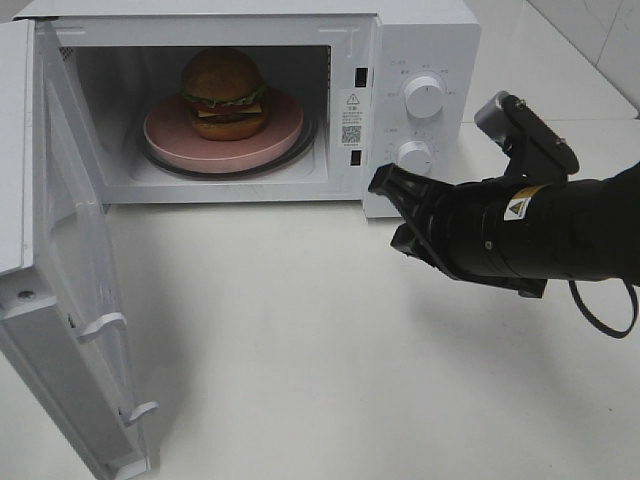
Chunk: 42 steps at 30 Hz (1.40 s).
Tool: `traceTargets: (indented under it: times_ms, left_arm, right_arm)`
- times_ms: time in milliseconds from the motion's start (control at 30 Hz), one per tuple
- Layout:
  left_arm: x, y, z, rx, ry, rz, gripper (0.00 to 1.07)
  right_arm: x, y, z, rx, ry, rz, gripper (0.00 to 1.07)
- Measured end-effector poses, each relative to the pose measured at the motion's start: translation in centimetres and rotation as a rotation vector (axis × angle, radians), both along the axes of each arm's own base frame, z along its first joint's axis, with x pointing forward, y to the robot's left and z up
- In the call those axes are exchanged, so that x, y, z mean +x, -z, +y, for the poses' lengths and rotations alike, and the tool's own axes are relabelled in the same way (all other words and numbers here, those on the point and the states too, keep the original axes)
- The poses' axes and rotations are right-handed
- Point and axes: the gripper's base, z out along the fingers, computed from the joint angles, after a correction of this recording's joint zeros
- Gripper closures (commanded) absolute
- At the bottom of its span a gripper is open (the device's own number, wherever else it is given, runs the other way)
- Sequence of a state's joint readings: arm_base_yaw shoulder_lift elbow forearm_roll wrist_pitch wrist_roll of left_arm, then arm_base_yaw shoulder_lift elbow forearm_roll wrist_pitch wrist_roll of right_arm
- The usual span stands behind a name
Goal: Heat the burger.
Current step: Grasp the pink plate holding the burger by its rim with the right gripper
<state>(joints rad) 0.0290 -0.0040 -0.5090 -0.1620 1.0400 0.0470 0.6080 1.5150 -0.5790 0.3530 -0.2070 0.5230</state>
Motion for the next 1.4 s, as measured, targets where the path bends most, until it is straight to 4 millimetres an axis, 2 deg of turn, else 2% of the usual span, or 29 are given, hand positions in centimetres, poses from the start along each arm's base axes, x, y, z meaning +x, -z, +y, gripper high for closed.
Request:
traceTargets:
  times_ms: [67, 533, 700, 933, 1000, 1100, 1367, 1400]
  left_arm:
    - [0.0, 0.0, 0.0, 0.0, 0.0, 0.0, 0.07]
    - [0.0, 0.0, 0.0, 0.0, 0.0, 0.0, 0.07]
    - [0.0, 0.0, 0.0, 0.0, 0.0, 0.0, 0.07]
    - [0.0, 0.0, 0.0, 0.0, 0.0, 0.0, 0.07]
    - [0.0, 0.0, 0.0, 0.0, 0.0, 0.0, 0.07]
    - [0.0, 0.0, 0.0, 0.0, 0.0, 0.0, 0.07]
    - [0.0, 0.0, 0.0, 0.0, 0.0, 0.0, 0.07]
    - [0.0, 0.0, 0.0, 0.0, 0.0, 0.0, 0.07]
  right_arm:
    - [-1.1, -0.2, -0.2, -0.12, -0.15, 0.034, 1.04]
    - [-3.5, -0.2, -0.8, -0.275, -0.403, 0.157, 1.01]
    - [-4.5, -0.3, -0.9, -0.347, -0.563, 0.266, 0.99]
    - [-4.3, -2.2, -0.2, -0.385, -0.72, 0.295, 0.98]
    - [-4.0, -3.3, 0.1, -0.413, -0.805, 0.264, 0.98]
    - [-3.8, -3.9, 0.2, -0.447, -0.875, 0.238, 0.98]
    - [-3.0, -5.1, -0.3, -0.673, -1.138, 0.115, 0.97]
    - [-2.8, -5.2, -0.6, -0.751, -1.209, 0.081, 0.96]
